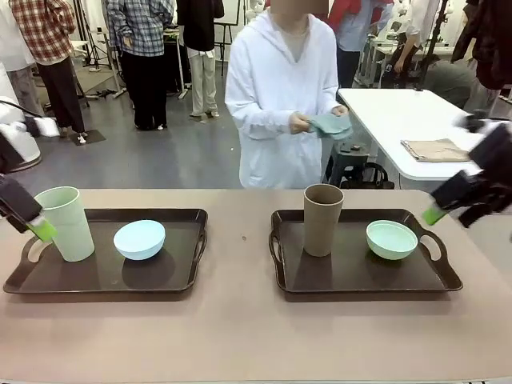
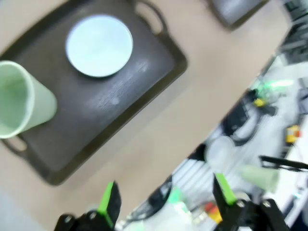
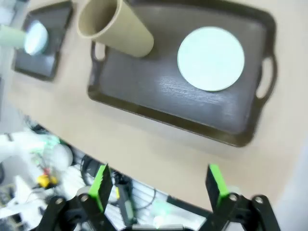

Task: Set up a tray with a mat and arrange the tableware.
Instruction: Pick up the Picnic Bowl and Reusable plastic cup from the Handle tray in front of the human's position and hold them in the air.

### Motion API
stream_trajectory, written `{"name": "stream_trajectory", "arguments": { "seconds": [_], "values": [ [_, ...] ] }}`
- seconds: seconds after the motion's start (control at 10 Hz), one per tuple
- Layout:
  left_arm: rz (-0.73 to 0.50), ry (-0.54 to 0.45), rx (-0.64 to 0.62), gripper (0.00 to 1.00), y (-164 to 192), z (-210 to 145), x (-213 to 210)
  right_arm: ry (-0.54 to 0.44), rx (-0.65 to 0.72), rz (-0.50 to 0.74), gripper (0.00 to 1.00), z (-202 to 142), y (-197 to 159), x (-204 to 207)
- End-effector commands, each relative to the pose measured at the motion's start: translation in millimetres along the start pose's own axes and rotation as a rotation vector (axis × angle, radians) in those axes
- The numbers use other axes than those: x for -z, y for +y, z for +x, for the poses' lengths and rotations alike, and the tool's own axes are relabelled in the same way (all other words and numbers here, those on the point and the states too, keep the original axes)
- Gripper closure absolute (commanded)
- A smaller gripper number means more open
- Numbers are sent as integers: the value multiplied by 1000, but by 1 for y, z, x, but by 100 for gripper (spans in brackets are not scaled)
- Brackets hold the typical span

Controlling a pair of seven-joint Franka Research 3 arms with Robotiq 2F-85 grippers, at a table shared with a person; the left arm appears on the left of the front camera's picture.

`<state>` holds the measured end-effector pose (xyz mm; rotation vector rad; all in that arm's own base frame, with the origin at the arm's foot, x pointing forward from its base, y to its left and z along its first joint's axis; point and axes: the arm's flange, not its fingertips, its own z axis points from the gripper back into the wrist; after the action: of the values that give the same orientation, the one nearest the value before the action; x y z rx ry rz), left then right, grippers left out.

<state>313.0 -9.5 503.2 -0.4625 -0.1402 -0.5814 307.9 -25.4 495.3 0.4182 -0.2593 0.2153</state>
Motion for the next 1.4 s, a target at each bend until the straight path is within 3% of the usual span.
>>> {"name": "stream_trajectory", "arguments": {
  "seconds": [0.0, 0.3, 0.5, 0.6, 0.9, 1.2, 1.3],
  "values": [
    [-241, -89, -45, 0, 34, -16, -23, -46, 82, 188, 0, -23, -45, -4],
    [-398, -315, -126, 0, 85, -73, -60, -181, 161, 411, 0, -57, -95, -26],
    [-417, -379, -194, 0, 108, -103, -66, -268, 186, 493, 0, -75, -116, -42],
    [-428, -409, -215, 0, 104, -106, -60, -294, 196, 517, 0, -82, -123, -47],
    [-441, -418, -256, 0, 103, -115, -55, -334, 224, 565, 0, -97, -140, -53],
    [-426, -384, -276, 0, 101, -113, -55, -269, 216, 543, 0, -92, -139, -46],
    [-432, -392, -272, 0, 105, -115, -56, -308, 240, 551, 0, -101, -138, -51]
  ]
}}
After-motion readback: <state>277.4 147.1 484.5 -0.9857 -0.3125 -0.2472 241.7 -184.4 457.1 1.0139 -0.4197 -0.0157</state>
